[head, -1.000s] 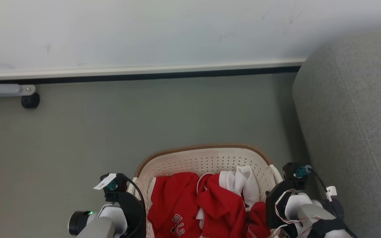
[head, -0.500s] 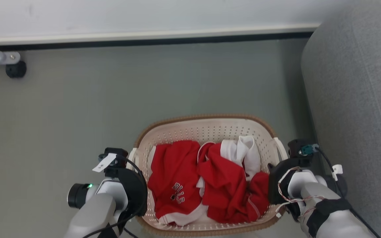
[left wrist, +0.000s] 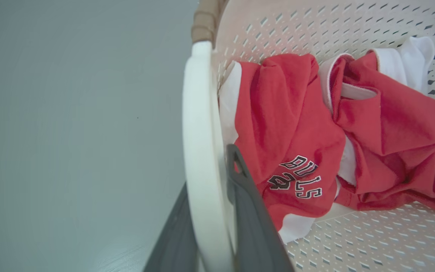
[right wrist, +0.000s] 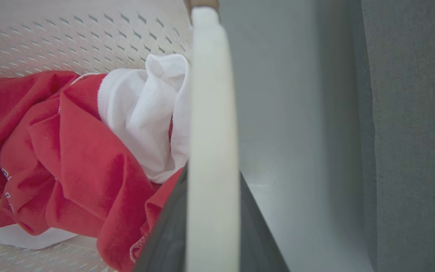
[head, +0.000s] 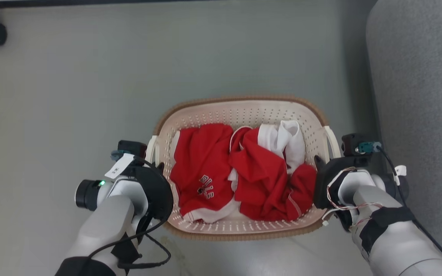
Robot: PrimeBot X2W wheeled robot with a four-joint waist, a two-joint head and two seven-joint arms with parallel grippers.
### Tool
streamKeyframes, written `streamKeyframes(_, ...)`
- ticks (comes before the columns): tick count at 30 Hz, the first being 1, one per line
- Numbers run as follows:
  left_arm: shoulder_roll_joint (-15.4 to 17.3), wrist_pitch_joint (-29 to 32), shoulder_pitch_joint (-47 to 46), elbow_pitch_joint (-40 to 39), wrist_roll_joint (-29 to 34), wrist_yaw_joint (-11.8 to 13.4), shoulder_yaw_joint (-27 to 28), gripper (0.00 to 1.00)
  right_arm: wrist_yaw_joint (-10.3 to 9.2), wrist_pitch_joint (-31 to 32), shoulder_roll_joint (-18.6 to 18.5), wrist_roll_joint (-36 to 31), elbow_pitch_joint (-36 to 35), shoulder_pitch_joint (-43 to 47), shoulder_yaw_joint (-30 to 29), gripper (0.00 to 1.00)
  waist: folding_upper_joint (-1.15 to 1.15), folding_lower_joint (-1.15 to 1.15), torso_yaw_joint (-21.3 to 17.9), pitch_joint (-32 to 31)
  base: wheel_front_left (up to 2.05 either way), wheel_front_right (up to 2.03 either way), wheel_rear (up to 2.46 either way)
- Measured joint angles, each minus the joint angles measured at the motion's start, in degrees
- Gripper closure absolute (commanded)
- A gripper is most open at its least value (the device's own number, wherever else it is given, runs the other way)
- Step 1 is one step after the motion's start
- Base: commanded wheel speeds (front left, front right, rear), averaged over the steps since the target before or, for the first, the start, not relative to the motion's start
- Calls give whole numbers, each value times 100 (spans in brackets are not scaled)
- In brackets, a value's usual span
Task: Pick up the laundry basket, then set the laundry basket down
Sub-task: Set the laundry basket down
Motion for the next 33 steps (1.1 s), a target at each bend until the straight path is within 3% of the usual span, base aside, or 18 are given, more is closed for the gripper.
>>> streamKeyframes(33, 25, -644, -1066, -64, 192, 105, -47, 100, -7, -706, -174, -3, -67, -953, -29, 100, 1, 0, 101, 1697, 0, 0, 0)
